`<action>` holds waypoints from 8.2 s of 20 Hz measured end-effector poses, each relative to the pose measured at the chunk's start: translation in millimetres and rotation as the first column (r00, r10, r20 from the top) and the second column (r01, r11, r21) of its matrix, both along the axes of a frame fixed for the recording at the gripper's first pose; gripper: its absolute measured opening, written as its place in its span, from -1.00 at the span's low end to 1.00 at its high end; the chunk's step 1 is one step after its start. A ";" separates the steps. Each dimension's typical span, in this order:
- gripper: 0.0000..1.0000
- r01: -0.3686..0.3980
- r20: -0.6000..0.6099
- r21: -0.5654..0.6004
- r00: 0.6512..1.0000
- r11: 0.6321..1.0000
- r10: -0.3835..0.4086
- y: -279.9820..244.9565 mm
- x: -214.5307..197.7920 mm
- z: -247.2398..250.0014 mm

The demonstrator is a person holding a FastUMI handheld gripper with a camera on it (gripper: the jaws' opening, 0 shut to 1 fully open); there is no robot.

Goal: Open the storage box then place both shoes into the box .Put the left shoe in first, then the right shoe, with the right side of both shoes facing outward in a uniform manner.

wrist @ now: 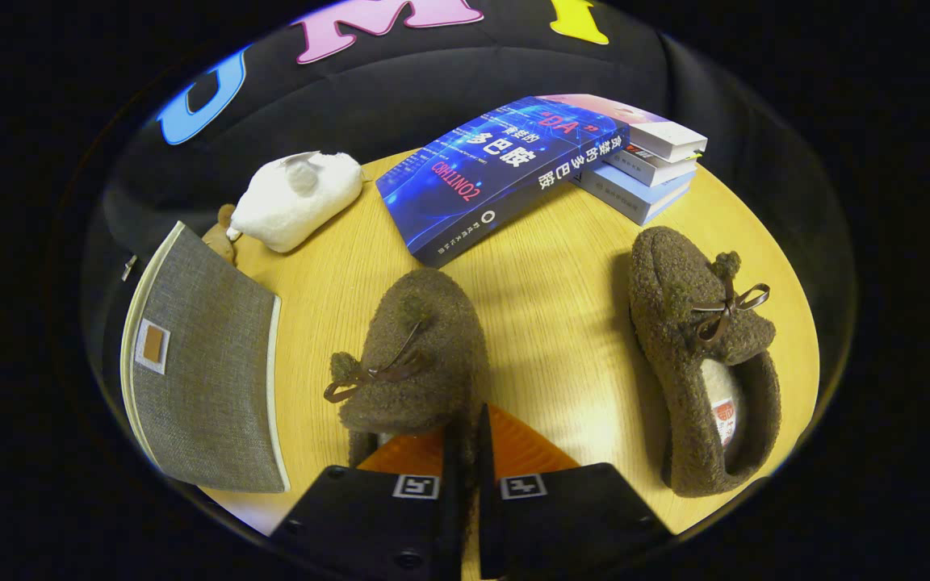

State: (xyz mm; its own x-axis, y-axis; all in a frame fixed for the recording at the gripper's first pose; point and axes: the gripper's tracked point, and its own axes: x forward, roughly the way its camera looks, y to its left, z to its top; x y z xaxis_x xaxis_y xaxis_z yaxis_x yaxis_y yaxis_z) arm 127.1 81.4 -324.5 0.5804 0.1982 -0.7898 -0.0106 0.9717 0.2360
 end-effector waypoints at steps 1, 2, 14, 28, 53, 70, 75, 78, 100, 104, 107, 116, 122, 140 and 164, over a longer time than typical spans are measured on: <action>-0.87 -0.008 0.003 0.001 1.000 1.000 0.008 0.0 0.2 0.6; -0.87 -0.014 0.005 -0.003 1.000 1.000 0.014 -0.3 0.2 1.4; -0.90 0.061 0.081 0.080 0.994 0.995 -0.068 -0.2 -5.1 69.9; -0.90 -0.048 0.248 0.253 0.969 0.966 -0.017 97.7 -1.4 258.3; -0.90 -0.146 0.049 0.074 0.989 0.987 0.142 301.2 -16.3 122.6; 0.65 -0.224 -0.005 0.091 0.974 0.970 0.225 331.7 -27.5 109.1; 0.97 -0.263 0.107 0.113 0.962 0.958 0.252 302.2 -38.0 160.2; 0.97 -0.232 0.189 0.115 0.960 0.966 0.208 262.7 -32.1 191.5; 0.97 -0.036 0.225 -0.046 0.973 0.998 0.045 -152.5 -13.7 137.4; 0.97 -0.068 0.191 -0.082 0.978 0.994 0.083 -192.1 -19.0 100.7; 0.98 -0.095 0.176 -0.112 0.978 0.989 0.113 -208.9 -17.2 73.2; 0.98 -0.051 0.110 -0.121 0.992 0.991 0.064 -217.2 9.3 12.6; 0.98 -0.044 0.053 -0.109 0.997 0.993 0.050 -204.9 25.9 -13.6; -0.86 -0.056 -0.002 -0.035 0.998 0.998 0.056 -186.1 20.8 -10.8; -0.86 -0.048 0.065 0.085 0.997 0.995 0.042 10.8 -49.6 171.9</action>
